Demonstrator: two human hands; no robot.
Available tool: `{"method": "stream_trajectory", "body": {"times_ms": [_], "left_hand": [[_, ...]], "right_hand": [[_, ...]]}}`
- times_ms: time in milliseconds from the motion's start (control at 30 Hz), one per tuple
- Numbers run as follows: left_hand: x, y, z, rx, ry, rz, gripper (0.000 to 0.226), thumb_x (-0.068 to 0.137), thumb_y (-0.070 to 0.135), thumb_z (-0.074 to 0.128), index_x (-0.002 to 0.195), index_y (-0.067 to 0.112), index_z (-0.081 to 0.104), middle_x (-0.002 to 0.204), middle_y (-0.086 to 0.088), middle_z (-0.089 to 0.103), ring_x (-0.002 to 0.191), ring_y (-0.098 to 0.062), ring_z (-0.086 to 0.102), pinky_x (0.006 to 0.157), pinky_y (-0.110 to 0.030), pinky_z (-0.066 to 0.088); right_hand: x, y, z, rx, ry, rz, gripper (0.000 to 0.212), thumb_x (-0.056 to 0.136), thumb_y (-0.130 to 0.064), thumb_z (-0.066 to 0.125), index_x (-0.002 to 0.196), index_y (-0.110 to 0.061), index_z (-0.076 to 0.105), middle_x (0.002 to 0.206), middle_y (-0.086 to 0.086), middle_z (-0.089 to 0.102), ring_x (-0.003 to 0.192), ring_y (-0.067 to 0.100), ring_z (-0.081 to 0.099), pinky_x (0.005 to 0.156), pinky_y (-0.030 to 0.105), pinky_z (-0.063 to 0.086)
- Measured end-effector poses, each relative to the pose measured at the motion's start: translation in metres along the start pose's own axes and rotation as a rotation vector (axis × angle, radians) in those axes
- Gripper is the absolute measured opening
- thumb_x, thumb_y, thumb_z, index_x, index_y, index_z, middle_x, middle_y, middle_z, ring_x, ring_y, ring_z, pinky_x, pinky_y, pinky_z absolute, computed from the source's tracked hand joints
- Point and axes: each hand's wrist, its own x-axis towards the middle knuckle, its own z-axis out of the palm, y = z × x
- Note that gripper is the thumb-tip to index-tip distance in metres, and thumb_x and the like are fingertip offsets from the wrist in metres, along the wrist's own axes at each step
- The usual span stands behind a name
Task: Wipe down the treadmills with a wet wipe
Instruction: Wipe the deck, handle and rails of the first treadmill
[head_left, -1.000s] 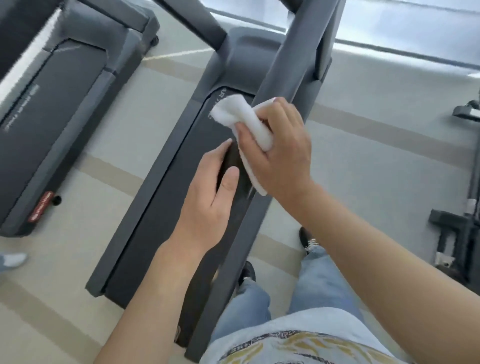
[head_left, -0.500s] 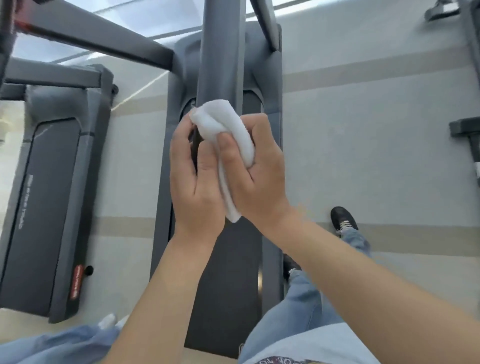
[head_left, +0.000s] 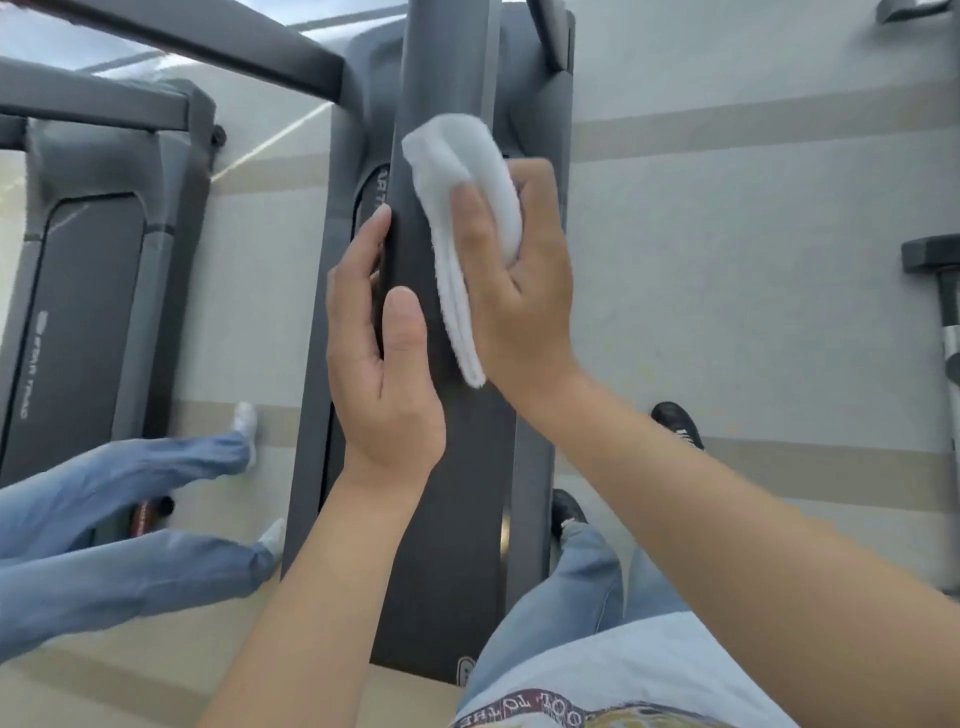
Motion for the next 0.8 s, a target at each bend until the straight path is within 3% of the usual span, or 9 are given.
{"method": "stream_trajectory", "body": {"times_ms": [100,233,433,533,633,800], "left_hand": [[0.000,0.003,0.001,0.004,0.001,0.014,0.045,0.110,0.006,0.036,0.152,-0.007,0.042,0.154,-0.013,0.051,0.147,-0.023,0.047,0.123,-0.046,0.036],[0.000,0.002,0.001,-0.010,0.000,-0.002,0.047,0.110,0.012,0.037,0.153,-0.006,0.042,0.154,-0.015,0.052,0.146,-0.029,0.048,0.120,-0.057,0.037],[0.000,-0.001,0.004,-0.116,0.025,-0.078,0.051,0.108,0.026,0.041,0.149,-0.003,0.048,0.140,-0.023,0.059,0.132,-0.042,0.057,0.109,-0.067,0.044],[-0.001,0.002,0.003,-0.090,0.023,-0.071,0.048,0.110,0.021,0.042,0.154,0.003,0.046,0.153,-0.010,0.054,0.146,-0.026,0.049,0.122,-0.052,0.039],[-0.003,0.007,0.004,-0.076,0.050,-0.071,0.046,0.109,0.013,0.043,0.154,0.000,0.047,0.155,-0.003,0.053,0.148,-0.017,0.047,0.124,-0.037,0.036],[-0.006,0.008,0.005,-0.109,0.102,-0.127,0.044,0.109,0.018,0.047,0.151,0.003,0.050,0.149,-0.005,0.060,0.142,-0.019,0.054,0.119,-0.043,0.044]], "right_hand": [[0.037,-0.003,0.007,-0.006,0.051,0.010,0.016,0.108,-0.018,0.056,0.096,-0.010,0.049,0.074,-0.016,0.049,0.068,0.006,0.052,0.065,0.028,0.049],[0.006,-0.005,0.003,0.000,0.009,0.026,0.011,0.108,-0.018,0.056,0.099,-0.014,0.049,0.079,-0.017,0.052,0.070,0.005,0.054,0.065,0.025,0.048],[-0.032,-0.007,-0.016,-0.120,-0.163,-0.077,0.010,0.105,-0.023,0.060,0.104,-0.022,0.050,0.090,-0.010,0.061,0.078,0.017,0.063,0.065,0.036,0.053],[0.019,-0.011,-0.005,-0.252,-0.144,-0.139,0.018,0.105,-0.031,0.059,0.100,-0.018,0.048,0.087,-0.002,0.058,0.076,0.018,0.060,0.065,0.041,0.053],[0.066,-0.015,0.005,-0.389,-0.084,-0.211,0.024,0.102,-0.035,0.060,0.094,-0.019,0.045,0.083,-0.004,0.055,0.074,0.015,0.056,0.066,0.043,0.052],[0.038,-0.022,-0.002,-0.483,-0.146,-0.387,0.027,0.096,-0.030,0.071,0.087,-0.020,0.047,0.083,-0.004,0.052,0.070,0.016,0.048,0.057,0.031,0.041]]}}
